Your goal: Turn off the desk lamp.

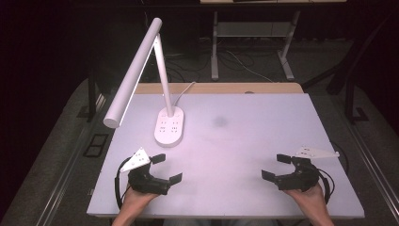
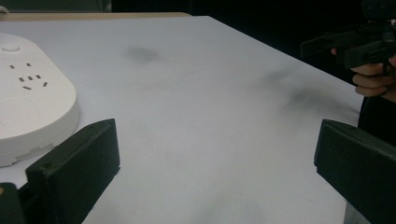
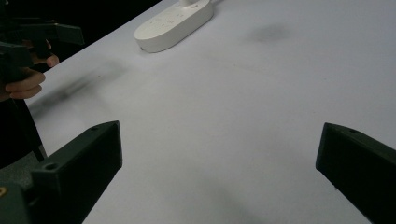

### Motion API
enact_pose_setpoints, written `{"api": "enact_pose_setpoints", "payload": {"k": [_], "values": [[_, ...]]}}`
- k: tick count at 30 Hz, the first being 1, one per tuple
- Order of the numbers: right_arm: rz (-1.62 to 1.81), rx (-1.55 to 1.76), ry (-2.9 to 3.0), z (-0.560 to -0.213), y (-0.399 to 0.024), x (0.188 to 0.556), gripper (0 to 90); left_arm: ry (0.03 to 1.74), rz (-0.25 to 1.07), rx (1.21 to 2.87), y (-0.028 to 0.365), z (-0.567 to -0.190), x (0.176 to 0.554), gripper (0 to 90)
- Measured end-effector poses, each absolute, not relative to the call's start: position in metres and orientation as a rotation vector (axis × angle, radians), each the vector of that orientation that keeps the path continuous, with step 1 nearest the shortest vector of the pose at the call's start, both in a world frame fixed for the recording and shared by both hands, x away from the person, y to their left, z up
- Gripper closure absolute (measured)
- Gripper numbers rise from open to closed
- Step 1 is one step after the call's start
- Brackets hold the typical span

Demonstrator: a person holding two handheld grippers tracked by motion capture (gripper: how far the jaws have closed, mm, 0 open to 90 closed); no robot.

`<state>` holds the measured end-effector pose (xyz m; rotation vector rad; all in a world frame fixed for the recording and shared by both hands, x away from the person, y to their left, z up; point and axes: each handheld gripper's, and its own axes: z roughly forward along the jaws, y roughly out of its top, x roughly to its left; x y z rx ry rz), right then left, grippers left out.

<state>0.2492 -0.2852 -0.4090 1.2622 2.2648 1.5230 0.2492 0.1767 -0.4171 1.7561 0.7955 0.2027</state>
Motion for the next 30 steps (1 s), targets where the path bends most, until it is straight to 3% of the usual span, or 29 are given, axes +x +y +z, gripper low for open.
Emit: {"api": "enact_pose_setpoints", "payload": {"k": [30], "values": [[1.504, 1.297, 2.317, -0.4054, -0.2868, 0.2462, 0.4, 0.782, 0.192, 1.786, 0.1719, -0.4197, 0.2514, 0.0]]}}
